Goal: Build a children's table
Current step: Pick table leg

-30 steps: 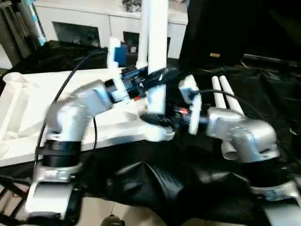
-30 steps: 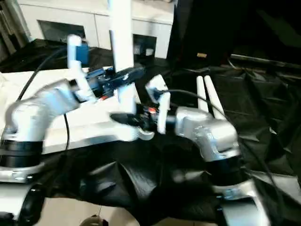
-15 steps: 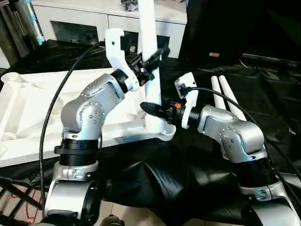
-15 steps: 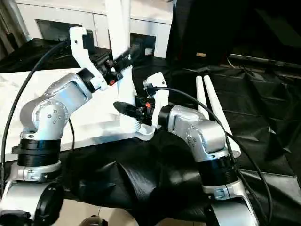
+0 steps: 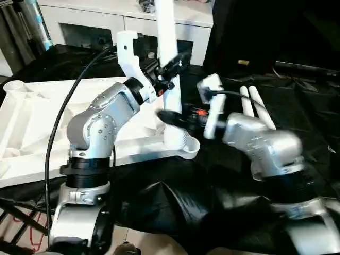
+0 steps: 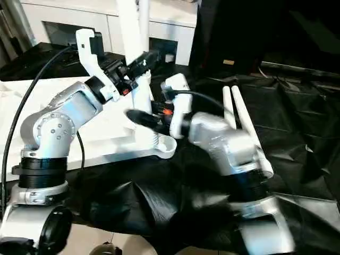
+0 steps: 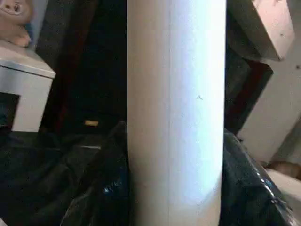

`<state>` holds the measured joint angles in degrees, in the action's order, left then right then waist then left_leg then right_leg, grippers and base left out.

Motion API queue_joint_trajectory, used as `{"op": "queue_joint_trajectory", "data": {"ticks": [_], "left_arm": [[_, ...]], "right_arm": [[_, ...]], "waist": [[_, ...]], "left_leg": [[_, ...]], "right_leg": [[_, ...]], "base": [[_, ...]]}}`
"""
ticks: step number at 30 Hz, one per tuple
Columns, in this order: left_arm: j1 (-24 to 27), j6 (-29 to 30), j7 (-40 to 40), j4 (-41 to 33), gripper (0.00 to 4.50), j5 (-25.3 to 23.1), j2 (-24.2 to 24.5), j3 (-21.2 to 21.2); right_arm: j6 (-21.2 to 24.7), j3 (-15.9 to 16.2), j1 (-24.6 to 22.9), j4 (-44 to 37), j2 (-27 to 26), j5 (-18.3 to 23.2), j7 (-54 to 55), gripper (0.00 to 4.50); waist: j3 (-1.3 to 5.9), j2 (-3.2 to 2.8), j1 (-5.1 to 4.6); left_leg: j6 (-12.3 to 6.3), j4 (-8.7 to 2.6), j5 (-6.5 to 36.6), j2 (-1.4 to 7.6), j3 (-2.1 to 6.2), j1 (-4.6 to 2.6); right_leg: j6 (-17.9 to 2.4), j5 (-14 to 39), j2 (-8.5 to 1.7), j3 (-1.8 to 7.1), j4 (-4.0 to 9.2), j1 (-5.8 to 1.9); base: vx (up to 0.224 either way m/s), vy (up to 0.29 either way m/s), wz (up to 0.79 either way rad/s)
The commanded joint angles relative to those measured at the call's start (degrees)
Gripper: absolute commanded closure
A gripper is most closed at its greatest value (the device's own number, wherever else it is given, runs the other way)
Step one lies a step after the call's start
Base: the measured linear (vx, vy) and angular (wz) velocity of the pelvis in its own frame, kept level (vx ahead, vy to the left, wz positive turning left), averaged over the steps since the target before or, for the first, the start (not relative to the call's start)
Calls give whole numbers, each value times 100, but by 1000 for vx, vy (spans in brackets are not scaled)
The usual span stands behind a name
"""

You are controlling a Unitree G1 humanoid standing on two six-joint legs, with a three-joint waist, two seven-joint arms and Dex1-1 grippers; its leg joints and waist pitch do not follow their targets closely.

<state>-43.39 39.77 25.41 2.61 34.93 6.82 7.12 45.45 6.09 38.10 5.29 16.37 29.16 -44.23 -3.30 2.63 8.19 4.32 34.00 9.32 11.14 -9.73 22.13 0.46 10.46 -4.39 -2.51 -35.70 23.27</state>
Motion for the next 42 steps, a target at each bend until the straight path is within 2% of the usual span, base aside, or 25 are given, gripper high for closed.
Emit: {"op": "queue_joint_trajectory", "data": {"ticks": [1,2,3,4,6,9,18,26,42], "left_arm": [[-117,99,253,-108,267,143,58,-128],[-115,129,362,-124,267,192,87,-148],[-125,211,507,-122,267,272,155,-175],[-127,224,532,-119,267,285,166,-179],[-116,281,819,-156,267,372,265,-251],[-94,396,1088,-250,267,548,312,-280],[-107,575,1339,-426,267,794,326,-339],[-40,676,1512,-592,268,908,358,-409],[-39,677,1613,-526,268,868,410,-490]], "right_arm": [[198,22,65,17,204,61,-314,133],[236,71,53,-23,305,97,-471,133],[307,183,31,-106,500,168,-743,133],[316,198,27,-119,526,177,-778,133],[342,216,24,-115,581,213,-854,133],[399,289,11,-122,641,245,-973,133],[534,519,-70,-204,749,293,-1379,133],[523,469,-65,-87,654,302,-1340,133],[544,349,-24,-62,585,496,-1475,133]], "waist": [[423,0,-10],[426,9,-14],[427,-9,-10],[431,5,-7],[426,-6,-21],[424,-3,-34],[419,-4,-14],[422,10,-18],[423,-17,-19]], "left_leg": [[253,-380,906,124,8,-111],[228,-374,861,122,6,-97],[219,-370,841,119,9,-101],[187,-361,793,122,4,-103],[154,-358,773,117,4,-92],[174,-359,862,127,-1,-114],[220,-362,993,136,5,-116],[212,-359,923,135,4,-111],[248,-363,986,134,8,-114]], "right_leg": [[-794,774,-292,187,373,-307],[-829,709,-293,187,365,-313],[-847,684,-292,184,362,-314],[-878,606,-289,185,358,-324],[-954,605,-294,185,350,-320],[-1022,733,-294,182,364,-303],[-1026,890,-299,183,370,-304],[-1003,879,-297,183,366,-305],[-995,905,-291,180,367,-302]], "base": [[0,0,0],[0,0,0],[0,0,0],[0,0,0],[0,0,0],[0,0,0],[0,0,0],[0,0,0],[0,0,0]]}}
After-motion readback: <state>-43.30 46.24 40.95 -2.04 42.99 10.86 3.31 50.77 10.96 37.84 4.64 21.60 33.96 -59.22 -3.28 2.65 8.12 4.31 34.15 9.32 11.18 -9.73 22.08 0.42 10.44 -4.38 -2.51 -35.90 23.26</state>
